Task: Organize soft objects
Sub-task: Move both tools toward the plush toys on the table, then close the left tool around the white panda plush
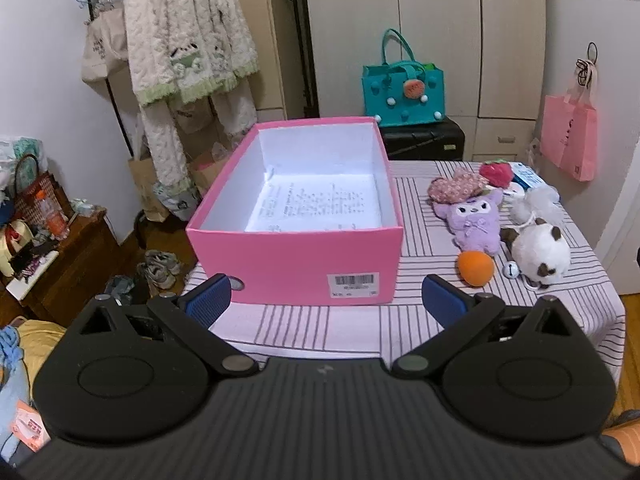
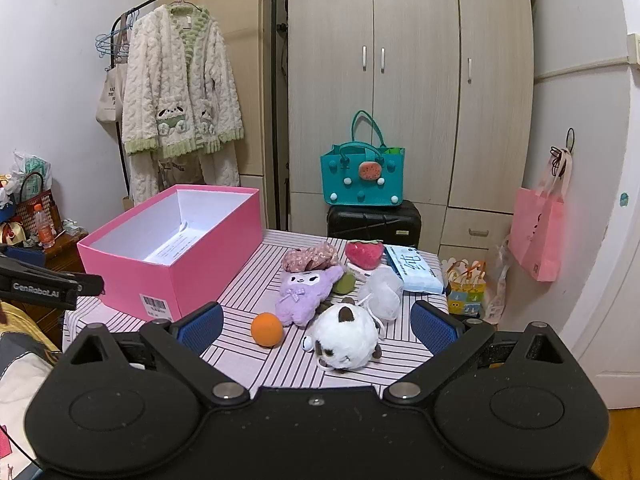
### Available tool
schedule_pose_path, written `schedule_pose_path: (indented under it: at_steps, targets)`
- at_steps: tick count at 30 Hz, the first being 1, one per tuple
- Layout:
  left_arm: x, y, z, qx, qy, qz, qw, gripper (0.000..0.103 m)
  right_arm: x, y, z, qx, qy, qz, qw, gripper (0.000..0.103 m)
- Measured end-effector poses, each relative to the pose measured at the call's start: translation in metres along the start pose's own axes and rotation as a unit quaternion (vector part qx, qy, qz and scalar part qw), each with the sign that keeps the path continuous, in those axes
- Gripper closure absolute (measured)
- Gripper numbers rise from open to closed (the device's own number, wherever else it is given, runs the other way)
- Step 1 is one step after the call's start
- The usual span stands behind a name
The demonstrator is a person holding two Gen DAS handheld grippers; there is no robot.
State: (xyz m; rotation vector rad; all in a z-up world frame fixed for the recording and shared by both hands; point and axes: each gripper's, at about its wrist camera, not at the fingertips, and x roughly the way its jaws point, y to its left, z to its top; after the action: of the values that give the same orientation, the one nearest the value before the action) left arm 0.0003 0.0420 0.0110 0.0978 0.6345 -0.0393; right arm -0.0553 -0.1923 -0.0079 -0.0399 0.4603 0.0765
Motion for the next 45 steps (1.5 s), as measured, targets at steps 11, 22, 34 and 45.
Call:
schedule_pose_path:
  at_steps: [11, 22, 34, 45]
  targets:
    - [-0.012, -0.001, -0.006, 0.013, -0.042, 0.033, 0.9985, 0.0, -0.001, 0.001, -0.007, 0.003, -0.017, 0.003, 1.0, 0.002]
    - [-0.015, -0.011, -0.025, 0.018, -0.096, -0.018, 0.9951, 0.0, -0.002, 0.001, -0.017, -0.001, -0.024, 0.006, 1.0, 0.002]
    - [0.002, -0.019, -0.021, 0.033, -0.064, -0.016, 0.9973, 0.0, 0.006, -0.018, -0.02, -0.003, -0.049, 0.021, 0.999, 0.002]
    - [0.025, -0.042, 0.004, 0.046, -0.069, -0.049, 0.9953, 0.0, 0.056, -0.051, -0.038, -0.015, -0.077, 0.073, 0.994, 0.002]
